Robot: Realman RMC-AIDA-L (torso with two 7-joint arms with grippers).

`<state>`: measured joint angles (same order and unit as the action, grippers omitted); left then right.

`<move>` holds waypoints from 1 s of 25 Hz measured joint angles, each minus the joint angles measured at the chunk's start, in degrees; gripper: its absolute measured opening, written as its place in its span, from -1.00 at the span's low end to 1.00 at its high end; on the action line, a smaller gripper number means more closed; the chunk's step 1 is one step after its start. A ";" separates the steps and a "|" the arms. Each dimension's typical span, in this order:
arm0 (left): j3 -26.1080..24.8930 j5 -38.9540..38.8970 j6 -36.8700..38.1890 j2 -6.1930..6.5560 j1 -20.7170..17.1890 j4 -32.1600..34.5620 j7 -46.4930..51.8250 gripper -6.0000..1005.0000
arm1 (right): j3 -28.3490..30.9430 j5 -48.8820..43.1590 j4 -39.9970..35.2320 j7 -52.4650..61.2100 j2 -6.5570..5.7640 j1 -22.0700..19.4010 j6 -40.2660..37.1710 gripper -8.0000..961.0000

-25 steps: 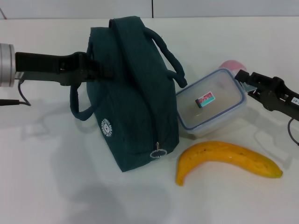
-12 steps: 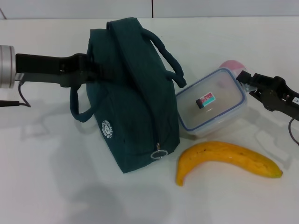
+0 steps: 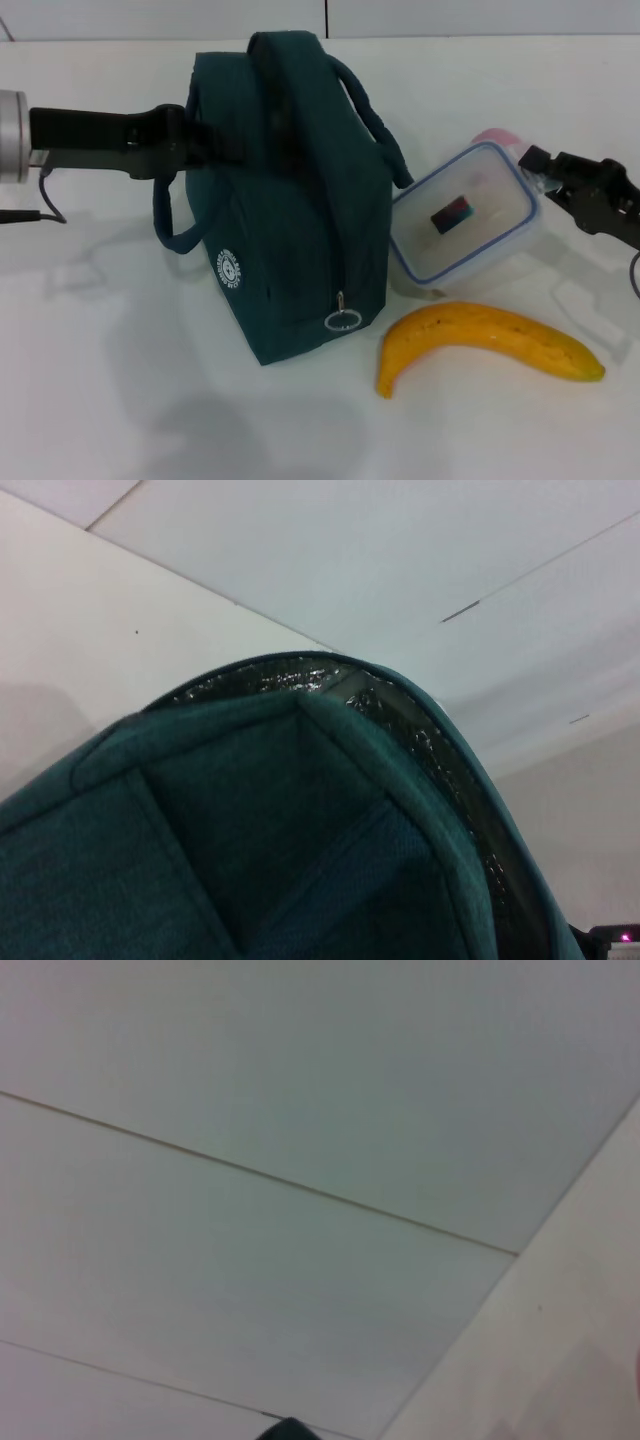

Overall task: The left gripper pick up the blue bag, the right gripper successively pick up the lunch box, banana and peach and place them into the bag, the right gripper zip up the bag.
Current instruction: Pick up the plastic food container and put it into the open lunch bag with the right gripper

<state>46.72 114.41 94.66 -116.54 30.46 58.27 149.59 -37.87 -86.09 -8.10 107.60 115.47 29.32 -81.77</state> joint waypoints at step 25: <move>0.35 -2.09 0.00 0.17 0.12 0.00 -0.92 -0.92 | 0.30 8.24 -0.17 -0.52 -0.43 -2.82 -6.05 -0.77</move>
<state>47.07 112.32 94.66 -116.38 30.58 58.27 148.66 -37.58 -77.85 -8.26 107.08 115.04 26.50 -87.82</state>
